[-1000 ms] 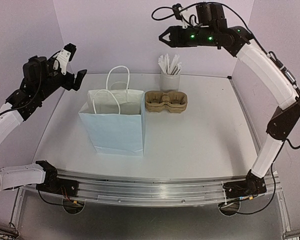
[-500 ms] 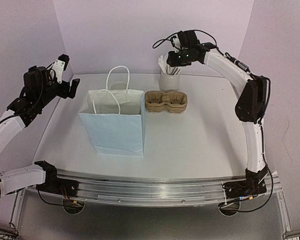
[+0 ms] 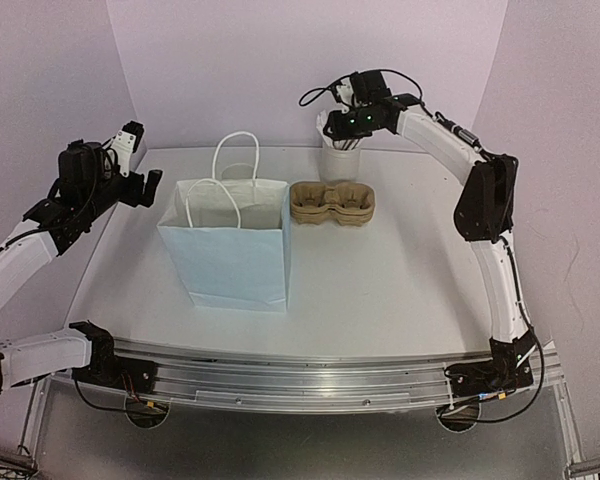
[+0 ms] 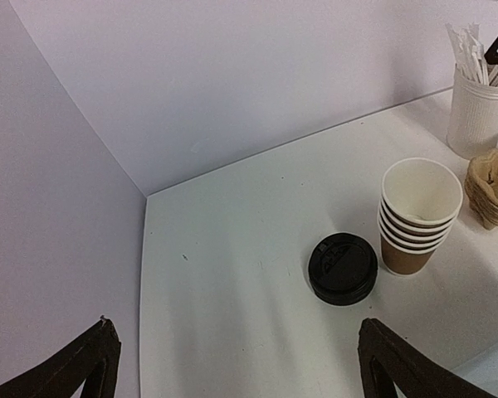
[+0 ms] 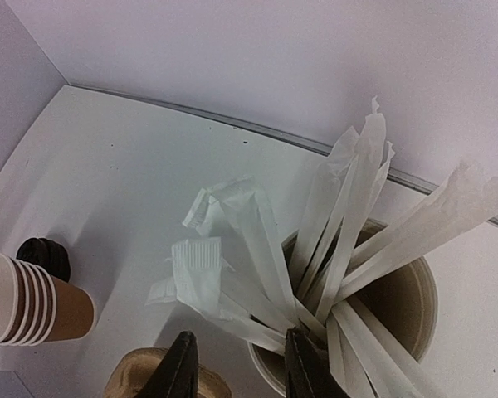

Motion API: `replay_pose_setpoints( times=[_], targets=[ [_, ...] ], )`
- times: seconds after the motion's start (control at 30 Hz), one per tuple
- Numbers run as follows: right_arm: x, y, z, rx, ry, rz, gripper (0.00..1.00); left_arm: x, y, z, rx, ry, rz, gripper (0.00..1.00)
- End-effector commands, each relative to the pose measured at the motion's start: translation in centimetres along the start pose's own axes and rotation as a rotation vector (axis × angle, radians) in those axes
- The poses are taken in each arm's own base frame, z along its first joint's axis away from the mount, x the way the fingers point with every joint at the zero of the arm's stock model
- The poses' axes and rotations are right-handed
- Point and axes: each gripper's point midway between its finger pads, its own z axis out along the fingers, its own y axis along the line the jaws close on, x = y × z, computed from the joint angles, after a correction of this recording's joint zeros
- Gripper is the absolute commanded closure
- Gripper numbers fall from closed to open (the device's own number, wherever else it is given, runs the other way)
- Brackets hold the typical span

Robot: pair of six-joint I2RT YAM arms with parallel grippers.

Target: Pack the takeout coffee

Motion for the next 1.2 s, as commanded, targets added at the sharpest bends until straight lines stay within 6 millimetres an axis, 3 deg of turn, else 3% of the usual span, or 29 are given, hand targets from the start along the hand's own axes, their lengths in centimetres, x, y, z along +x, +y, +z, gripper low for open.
replay_pose_setpoints(
  times=[0.0, 0.27, 0.4, 0.63, 0.87, 1.17],
  targets=[
    [-0.7, 0.1, 0.9, -0.037, -0.028, -0.004, 0.71, -0.7, 0.6, 0.2, -0.021, -0.032, -0.023, 0.00],
    [-0.3, -0.7, 1.8, -0.013, -0.028, -0.001, 0.83, -0.5, 0.6, 0.2, -0.021, -0.030, -0.027, 0.00],
    [-0.5, -0.8, 1.7, -0.012, -0.036, -0.002, 1.00, -0.4, 0.6, 0.2, -0.019, -0.031, -0.029, 0.00],
    [-1.1, -0.7, 0.7, -0.009, -0.049, -0.013, 1.00, -0.4, 0.6, 0.1, -0.017, -0.031, -0.033, 0.00],
    [-2.8, -0.5, -1.5, 0.005, -0.089, -0.051, 1.00, -0.3, 0.5, 0.2, -0.009, -0.035, -0.037, 0.00],
    [-7.0, -0.5, -6.8, 0.058, -0.196, -0.118, 1.00, -0.3, 0.3, -0.2, 0.003, -0.038, -0.050, 0.00]
  ],
)
